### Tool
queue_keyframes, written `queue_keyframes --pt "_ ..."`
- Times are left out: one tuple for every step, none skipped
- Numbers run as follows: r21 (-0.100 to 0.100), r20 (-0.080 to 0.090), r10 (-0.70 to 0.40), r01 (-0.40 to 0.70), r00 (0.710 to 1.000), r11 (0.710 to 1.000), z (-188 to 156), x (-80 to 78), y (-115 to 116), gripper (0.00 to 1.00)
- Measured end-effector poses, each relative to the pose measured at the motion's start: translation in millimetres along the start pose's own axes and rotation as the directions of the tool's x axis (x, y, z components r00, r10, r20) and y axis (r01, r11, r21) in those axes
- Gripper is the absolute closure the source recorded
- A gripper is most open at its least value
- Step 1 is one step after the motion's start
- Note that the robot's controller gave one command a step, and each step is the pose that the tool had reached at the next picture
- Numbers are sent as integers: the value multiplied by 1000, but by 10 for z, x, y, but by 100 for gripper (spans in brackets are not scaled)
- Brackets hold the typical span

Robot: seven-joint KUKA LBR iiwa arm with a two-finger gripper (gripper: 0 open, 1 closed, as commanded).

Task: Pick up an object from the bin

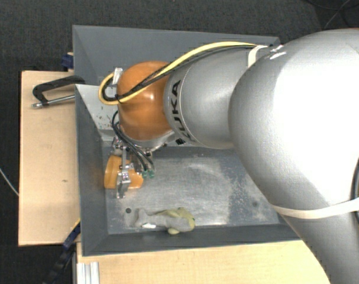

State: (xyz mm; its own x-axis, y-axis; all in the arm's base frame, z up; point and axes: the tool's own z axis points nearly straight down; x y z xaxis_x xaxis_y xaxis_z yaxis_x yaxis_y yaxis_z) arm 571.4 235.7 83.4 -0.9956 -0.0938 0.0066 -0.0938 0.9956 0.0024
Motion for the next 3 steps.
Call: queue_keyframes --pt "1 8 108 -108 994 994 85 -36 -919 0" --pt "1 15 -42 42 999 999 110 -194 -353 0" --pt "2 18 -39 39 999 999 90 -209 -373 100"
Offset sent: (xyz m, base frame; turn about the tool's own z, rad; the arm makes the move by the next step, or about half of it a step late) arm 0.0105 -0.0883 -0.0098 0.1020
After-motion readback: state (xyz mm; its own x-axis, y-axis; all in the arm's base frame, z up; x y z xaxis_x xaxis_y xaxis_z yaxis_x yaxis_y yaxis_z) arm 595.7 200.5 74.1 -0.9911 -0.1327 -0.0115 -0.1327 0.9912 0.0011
